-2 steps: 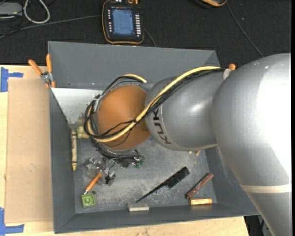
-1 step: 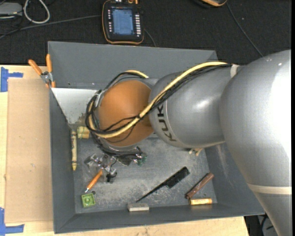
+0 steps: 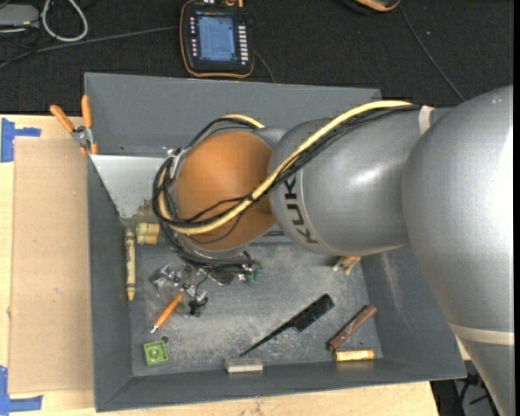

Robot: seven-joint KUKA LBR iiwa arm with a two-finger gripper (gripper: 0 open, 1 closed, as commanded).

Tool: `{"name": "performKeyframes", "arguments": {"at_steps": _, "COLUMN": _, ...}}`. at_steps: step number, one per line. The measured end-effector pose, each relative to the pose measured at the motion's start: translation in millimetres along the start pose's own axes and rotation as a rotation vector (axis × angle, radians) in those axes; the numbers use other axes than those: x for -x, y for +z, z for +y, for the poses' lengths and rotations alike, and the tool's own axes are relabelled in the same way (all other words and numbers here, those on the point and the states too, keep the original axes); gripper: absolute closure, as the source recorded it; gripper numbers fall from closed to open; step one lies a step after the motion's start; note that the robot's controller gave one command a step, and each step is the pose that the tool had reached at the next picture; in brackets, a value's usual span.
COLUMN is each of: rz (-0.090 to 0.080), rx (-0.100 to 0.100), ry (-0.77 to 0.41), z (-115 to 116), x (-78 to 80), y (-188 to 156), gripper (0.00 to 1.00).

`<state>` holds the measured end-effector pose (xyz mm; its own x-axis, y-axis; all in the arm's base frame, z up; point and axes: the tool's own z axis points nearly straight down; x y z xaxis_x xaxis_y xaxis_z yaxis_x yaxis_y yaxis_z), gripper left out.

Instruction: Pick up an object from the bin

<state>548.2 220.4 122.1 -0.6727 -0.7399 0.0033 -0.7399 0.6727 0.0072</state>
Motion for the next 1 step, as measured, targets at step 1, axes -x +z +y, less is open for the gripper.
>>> {"name": "performKeyframes", "arguments": {"at_steps": 1, "rz": 0.003, "rx": 0.002, "ry": 0.002, "z": 1.1, "x": -0.6, "y": -15.5, "gripper": 1.00}}
